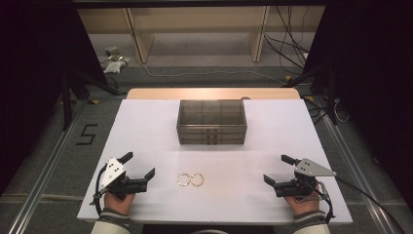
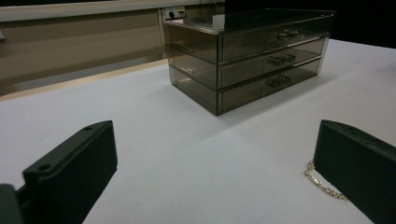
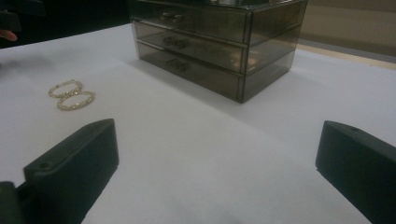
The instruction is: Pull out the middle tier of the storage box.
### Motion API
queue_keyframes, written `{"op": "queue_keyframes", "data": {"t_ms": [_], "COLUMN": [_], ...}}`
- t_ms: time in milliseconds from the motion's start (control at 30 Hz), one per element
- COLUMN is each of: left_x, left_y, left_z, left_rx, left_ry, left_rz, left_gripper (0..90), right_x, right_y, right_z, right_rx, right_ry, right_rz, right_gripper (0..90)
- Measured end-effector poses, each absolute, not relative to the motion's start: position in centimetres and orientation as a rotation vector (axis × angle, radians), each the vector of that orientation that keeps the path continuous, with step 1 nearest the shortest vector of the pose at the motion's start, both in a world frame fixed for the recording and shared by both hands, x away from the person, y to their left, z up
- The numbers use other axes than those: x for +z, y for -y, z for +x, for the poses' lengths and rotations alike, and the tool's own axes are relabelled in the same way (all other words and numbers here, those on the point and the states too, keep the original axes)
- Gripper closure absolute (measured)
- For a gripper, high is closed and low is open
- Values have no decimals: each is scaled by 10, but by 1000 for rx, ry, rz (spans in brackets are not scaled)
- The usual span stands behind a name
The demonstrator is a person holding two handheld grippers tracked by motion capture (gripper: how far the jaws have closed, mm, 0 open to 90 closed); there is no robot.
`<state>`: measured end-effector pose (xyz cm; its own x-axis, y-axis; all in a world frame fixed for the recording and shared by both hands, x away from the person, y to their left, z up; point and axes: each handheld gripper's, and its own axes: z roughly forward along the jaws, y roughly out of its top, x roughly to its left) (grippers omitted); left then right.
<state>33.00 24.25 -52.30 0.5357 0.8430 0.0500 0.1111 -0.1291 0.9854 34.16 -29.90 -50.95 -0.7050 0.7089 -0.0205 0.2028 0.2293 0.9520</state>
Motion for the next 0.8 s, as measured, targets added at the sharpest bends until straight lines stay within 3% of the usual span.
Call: {"op": "queue_keyframes", "data": {"t_ms": [267, 367, 467, 800], "left_x": [-523, -523, -524, -524], "left_y": [-243, -242, -241, -242], "left_z": [330, 330, 331, 330], "left_rx": [778, 779, 769, 762], "left_ry": [-846, -843, -842, -844], "left_rz": [1600, 1621, 1626, 1623], "left_gripper": [5, 36, 136, 125], "right_x": [-511, -511, -511, -512], "right_y": [297, 297, 297, 293], "right_z": [340, 340, 340, 346], "right_rx": [1451, 1442, 1452, 1421], "right_ry": [-2058, -2057, -2060, -2092], "right_rz": [828, 827, 836, 860], "right_gripper": [6, 7, 7, 7]}}
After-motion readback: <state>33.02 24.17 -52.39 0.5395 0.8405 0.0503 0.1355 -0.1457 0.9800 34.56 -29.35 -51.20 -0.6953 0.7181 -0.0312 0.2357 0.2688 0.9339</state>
